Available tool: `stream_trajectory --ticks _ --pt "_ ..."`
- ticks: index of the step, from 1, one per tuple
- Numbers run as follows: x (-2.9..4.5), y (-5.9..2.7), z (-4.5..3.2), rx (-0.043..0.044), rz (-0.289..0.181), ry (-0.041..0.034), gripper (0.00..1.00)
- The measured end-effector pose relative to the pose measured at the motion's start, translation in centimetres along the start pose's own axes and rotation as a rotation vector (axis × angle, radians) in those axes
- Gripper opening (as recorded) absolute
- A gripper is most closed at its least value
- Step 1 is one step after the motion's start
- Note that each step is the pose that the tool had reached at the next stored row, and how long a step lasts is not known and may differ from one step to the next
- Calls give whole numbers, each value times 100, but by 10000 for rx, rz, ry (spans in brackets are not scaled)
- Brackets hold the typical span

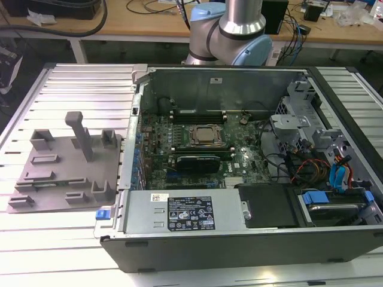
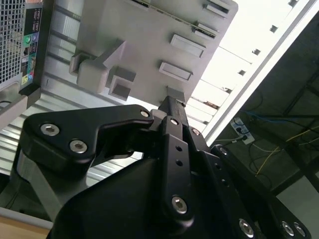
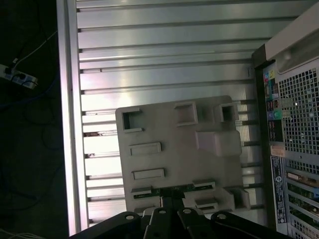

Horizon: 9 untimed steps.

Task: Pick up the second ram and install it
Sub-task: 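Reach for the second ram, then pick up the second ram and move it above second insertion slot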

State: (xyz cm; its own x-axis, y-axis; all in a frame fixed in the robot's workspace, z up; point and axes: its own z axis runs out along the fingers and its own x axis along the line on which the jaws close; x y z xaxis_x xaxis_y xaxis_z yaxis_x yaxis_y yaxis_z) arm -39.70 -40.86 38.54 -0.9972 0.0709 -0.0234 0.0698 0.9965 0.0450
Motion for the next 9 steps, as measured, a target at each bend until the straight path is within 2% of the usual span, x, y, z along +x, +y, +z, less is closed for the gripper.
stream_trajectory --ticks 6,8,9 --pt "2 -3 0 0 -1 -1 8" --pt "3 -3 0 -12 -517 23 8" --pt "3 -3 0 -22 -960 43 8"
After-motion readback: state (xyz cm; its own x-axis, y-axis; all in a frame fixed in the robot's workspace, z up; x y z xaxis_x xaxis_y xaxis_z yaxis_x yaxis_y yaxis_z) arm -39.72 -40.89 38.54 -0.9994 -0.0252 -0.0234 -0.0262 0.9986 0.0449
